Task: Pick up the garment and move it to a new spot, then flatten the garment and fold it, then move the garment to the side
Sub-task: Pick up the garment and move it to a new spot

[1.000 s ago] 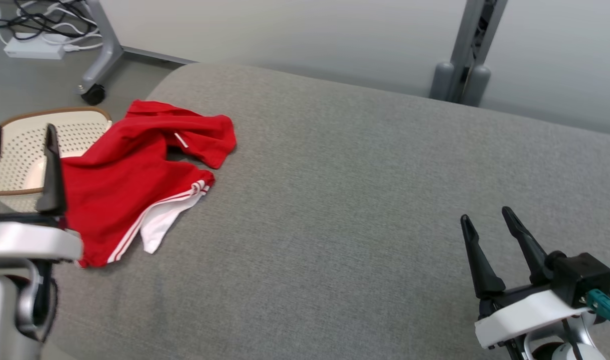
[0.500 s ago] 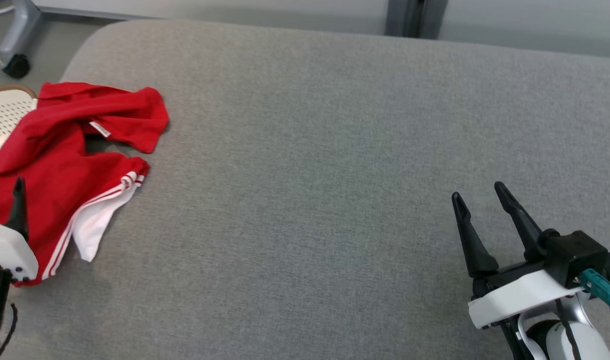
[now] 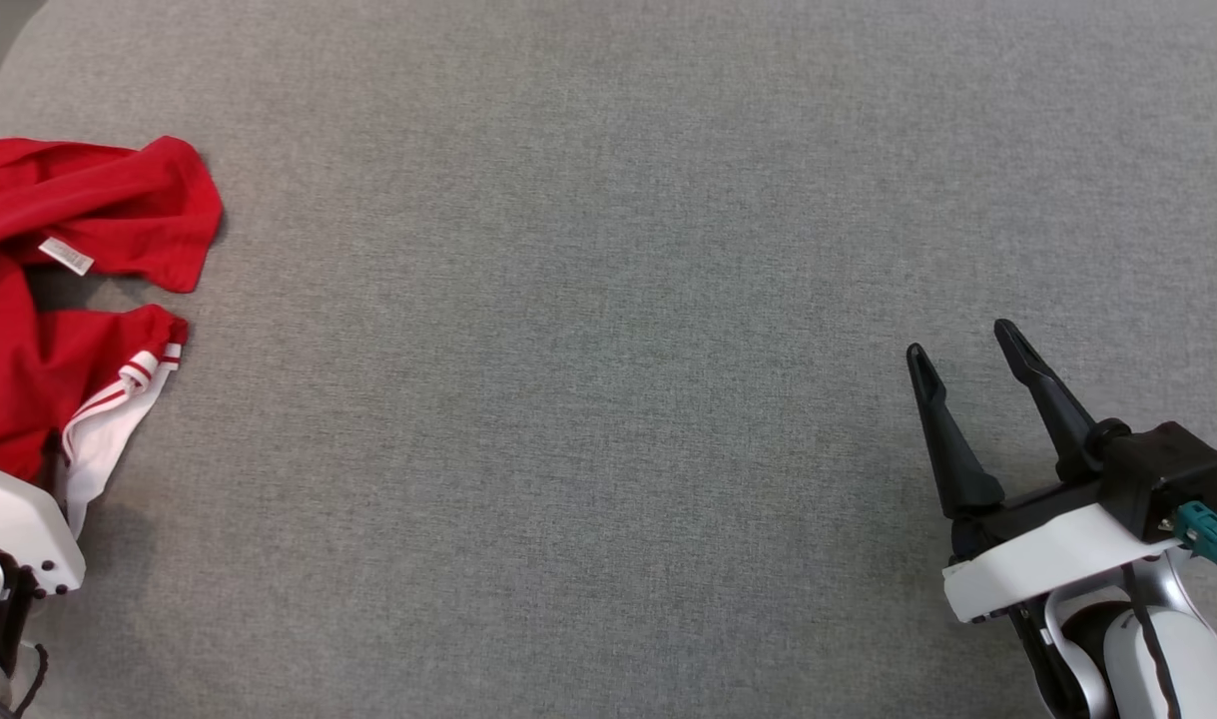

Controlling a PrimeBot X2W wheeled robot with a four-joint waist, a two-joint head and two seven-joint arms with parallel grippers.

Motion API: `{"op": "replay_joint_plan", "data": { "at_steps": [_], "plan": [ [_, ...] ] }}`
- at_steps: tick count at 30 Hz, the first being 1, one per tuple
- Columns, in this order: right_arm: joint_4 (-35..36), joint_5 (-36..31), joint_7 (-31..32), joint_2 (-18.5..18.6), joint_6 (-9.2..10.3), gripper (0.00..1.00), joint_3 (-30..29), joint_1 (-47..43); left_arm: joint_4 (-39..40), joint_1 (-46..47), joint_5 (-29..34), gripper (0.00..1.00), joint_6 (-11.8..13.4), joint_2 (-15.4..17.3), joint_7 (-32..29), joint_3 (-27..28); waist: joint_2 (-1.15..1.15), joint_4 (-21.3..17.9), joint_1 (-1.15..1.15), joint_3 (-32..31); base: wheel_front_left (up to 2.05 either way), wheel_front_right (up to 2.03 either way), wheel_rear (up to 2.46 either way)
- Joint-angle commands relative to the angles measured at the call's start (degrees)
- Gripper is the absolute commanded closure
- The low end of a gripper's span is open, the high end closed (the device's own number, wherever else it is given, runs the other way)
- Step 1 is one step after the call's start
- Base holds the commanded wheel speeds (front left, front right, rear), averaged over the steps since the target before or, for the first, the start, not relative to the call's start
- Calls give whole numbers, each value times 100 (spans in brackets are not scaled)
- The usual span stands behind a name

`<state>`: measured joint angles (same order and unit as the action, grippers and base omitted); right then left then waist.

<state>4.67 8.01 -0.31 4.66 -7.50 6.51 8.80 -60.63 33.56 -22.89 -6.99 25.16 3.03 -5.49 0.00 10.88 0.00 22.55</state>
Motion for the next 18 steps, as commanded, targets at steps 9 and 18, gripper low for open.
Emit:
{"op": "replay_joint_plan", "data": {
  "at_steps": [9, 18],
  "plan": [
    [41, 17, -115, 3, 0, 0, -221, -46, -18, 491, 157, 100, 159, 161, 1001, -87, 0, 1, 0, -59, 0, 0, 0],
    [-71, 107, -222, -68, 0, 0, -236, -127, 2518, 177, 581, 100, 568, 184, 1199, 259, 0, 155, 0, -545, 0, 0, 0]
  ]
}}
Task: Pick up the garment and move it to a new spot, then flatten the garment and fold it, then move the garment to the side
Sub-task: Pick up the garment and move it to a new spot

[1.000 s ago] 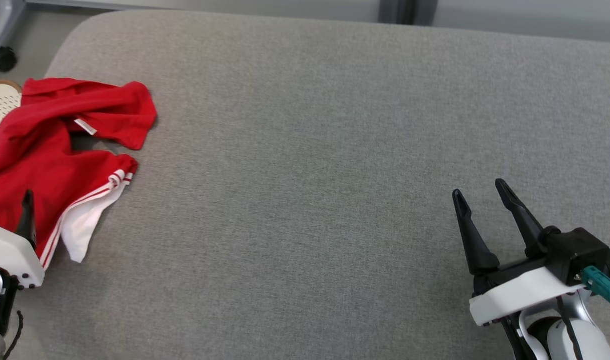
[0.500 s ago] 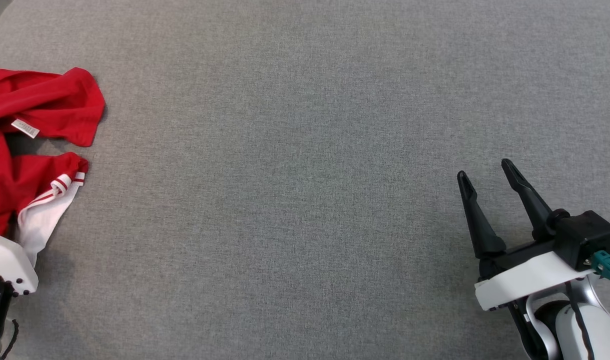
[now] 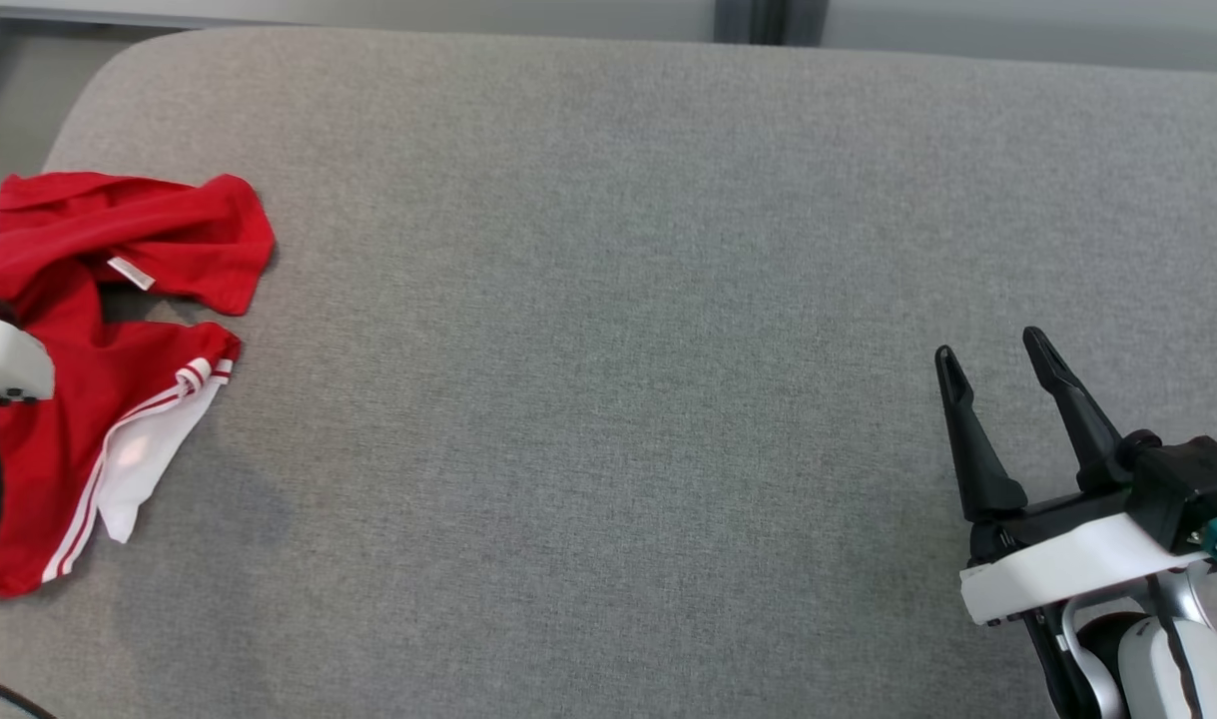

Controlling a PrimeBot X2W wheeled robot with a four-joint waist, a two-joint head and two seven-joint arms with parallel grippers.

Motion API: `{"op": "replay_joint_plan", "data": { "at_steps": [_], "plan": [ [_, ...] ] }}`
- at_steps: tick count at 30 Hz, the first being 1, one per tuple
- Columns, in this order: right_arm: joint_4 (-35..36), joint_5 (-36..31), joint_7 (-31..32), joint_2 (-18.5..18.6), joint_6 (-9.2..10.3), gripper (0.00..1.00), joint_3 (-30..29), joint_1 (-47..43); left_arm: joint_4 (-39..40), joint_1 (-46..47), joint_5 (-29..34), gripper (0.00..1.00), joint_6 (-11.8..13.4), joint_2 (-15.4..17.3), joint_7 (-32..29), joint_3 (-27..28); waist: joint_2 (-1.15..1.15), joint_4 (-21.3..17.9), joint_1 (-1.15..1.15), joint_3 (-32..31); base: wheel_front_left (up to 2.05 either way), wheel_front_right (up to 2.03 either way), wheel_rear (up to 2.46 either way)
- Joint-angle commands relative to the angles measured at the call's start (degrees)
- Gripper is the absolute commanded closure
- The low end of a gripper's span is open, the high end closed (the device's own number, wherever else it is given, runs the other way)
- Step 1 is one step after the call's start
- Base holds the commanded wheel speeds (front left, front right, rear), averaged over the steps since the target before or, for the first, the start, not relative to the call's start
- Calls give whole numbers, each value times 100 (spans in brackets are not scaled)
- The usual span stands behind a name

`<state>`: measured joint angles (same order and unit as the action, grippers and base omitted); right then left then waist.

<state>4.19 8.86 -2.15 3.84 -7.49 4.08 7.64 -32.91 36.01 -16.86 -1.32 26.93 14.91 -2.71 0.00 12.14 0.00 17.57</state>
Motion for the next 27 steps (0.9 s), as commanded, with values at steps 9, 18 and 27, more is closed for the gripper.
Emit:
{"op": "replay_joint_plan", "data": {
  "at_steps": [9, 18, 27],
  "plan": [
    [-47, 115, -156, -70, -1, 0, -231, -244, 2667, -1324, 425, 100, 535, -161, 11, 259, 0, -122, 0, -455, 0, 0, 0],
    [-68, 175, -239, -84, 0, 0, -307, -359, 3932, -2226, 473, 100, 977, -326, -304, 317, 0, -215, 0, -607, 0, 0, 0],
    [-155, 257, -267, -85, -1, 0, -250, -474, 4363, -3237, 191, 0, 1306, -787, -211, 411, 0, 15, 0, -877, 0, 0, 0]
  ]
}}
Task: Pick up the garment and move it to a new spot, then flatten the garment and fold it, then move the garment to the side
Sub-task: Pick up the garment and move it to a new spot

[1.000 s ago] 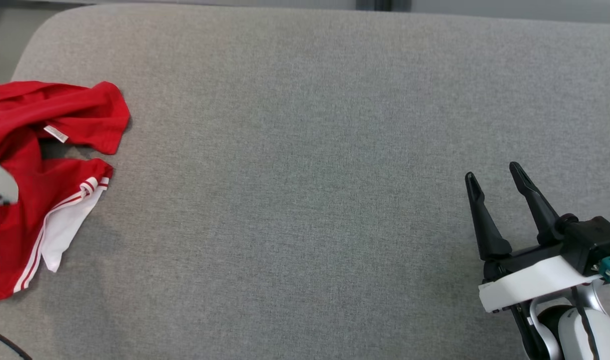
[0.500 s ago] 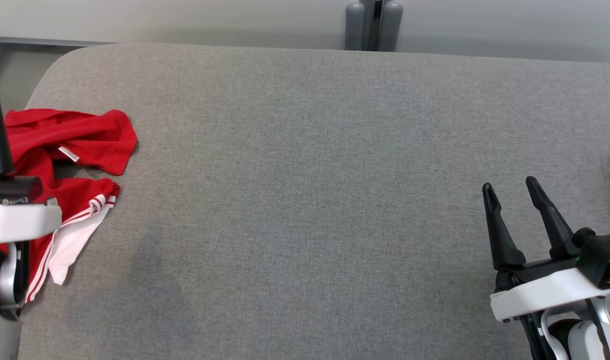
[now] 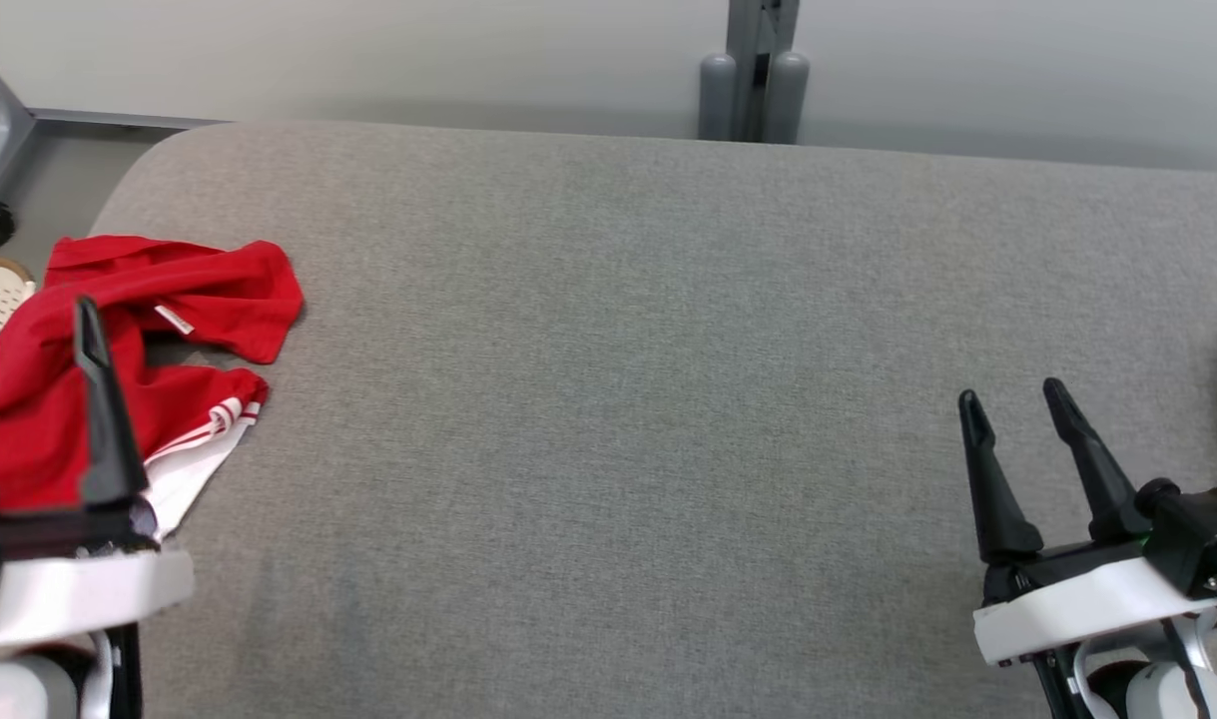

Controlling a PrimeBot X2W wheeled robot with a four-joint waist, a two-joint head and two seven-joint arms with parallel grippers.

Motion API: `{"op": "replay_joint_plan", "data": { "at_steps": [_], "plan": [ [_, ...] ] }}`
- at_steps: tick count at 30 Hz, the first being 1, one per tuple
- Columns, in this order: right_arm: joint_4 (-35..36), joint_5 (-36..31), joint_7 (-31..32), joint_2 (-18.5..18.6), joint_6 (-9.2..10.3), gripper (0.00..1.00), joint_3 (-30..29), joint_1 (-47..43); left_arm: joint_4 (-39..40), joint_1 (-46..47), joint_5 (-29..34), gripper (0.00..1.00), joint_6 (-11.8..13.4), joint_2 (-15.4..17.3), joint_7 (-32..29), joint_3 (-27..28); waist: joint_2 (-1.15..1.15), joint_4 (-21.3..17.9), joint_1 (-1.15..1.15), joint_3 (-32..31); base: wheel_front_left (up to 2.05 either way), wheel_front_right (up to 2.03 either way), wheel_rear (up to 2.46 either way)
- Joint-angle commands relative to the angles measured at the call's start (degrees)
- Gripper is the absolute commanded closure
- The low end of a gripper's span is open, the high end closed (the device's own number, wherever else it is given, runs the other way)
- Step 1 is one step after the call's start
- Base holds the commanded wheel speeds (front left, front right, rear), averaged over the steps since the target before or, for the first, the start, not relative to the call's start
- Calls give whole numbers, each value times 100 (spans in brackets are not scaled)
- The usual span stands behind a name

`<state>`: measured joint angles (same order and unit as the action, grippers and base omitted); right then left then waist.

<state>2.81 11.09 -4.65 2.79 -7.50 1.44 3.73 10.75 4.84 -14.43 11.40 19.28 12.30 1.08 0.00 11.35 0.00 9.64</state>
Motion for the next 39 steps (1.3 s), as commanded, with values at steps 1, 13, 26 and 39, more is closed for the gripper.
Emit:
{"op": "replay_joint_plan", "data": {
  "at_steps": [1, 13, 26, 39],
  "plan": [
    [-24, 25, 0, 22, 0, 0, 31, -79, -47, -207, -97, 0, 44, -79, 67, 29, 0, 137, 0, -118, 0, 0, 0],
    [-96, 59, 101, 26, 1, 0, 190, -328, -532, -896, -292, 0, -70, -482, 233, -122, 0, 494, 0, -579, 0, 0, 0],
    [-132, 136, 107, 25, 1, 0, 270, -532, -1112, -966, -310, 0, -375, -613, 277, -43, 0, 578, 0, -820, 0, 0, 0],
    [-125, 177, 81, 25, 1, 0, 251, -507, -1135, -845, -61, 0, -512, -549, 277, -34, 0, 650, 0, -821, 0, 0, 0]
  ]
}}
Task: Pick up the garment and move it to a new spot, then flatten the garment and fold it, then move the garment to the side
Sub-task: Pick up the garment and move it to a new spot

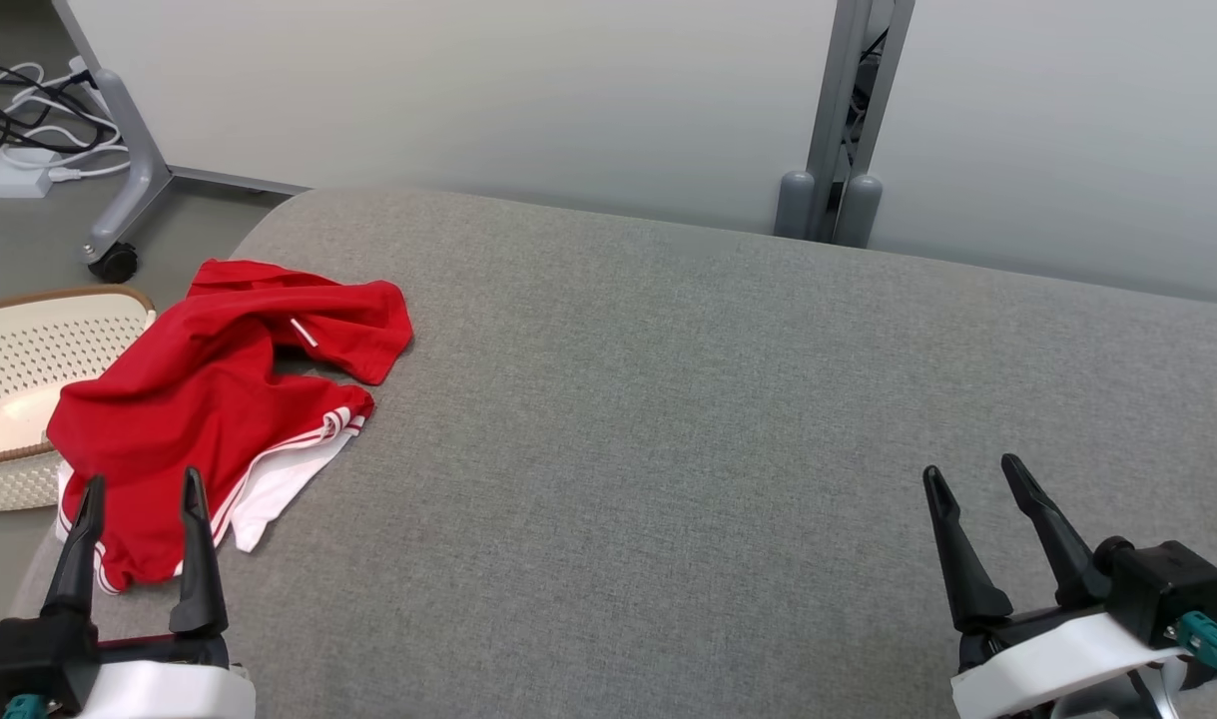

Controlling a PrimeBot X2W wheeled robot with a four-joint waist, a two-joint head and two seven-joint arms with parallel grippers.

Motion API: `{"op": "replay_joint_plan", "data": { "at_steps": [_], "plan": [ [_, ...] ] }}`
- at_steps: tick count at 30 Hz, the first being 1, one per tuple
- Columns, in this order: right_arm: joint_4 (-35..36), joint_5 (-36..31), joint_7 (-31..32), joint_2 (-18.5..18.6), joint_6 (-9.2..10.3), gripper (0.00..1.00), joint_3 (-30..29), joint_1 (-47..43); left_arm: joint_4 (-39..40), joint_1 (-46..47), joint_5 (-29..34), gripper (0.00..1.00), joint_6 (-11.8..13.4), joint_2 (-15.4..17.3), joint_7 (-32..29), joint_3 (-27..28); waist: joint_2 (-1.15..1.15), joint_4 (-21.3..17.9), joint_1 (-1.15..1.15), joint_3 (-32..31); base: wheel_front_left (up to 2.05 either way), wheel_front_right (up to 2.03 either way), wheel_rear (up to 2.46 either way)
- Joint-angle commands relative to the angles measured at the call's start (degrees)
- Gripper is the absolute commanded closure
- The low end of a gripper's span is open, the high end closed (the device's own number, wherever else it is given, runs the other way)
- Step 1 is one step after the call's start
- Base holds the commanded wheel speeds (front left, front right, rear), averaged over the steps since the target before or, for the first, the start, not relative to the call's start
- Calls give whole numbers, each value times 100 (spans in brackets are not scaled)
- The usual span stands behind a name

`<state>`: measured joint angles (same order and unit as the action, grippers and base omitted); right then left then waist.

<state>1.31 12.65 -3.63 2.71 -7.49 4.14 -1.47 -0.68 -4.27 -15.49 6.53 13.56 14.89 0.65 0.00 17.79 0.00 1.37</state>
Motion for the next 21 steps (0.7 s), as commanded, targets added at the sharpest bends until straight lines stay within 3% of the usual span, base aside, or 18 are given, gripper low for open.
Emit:
{"op": "replay_joint_plan", "data": {
  "at_steps": [1, 12, 17, 21],
  "plan": [
    [39, 20, -21, 33, 0, 0, -32, 13, 15, 112, 86, 0, -45, 67, 16, -22, 0, 21, 0, 21, 0, 0, 0],
    [236, -151, 131, 33, -1, 0, -41, 203, 398, 1512, 326, 0, -261, 677, -459, -108, 0, 105, 0, 417, 0, 0, 0],
    [347, -262, 216, 35, 0, 0, 88, 408, -246, 2415, 335, 0, -587, 1056, -910, -226, 0, -59, 0, 824, 0, 0, 0],
    [399, -332, 250, 35, 0, 0, 101, 578, -1311, 2924, 324, 0, -914, 1236, -1236, -446, 0, -218, 0, 1195, 0, 0, 0]
  ]
}}
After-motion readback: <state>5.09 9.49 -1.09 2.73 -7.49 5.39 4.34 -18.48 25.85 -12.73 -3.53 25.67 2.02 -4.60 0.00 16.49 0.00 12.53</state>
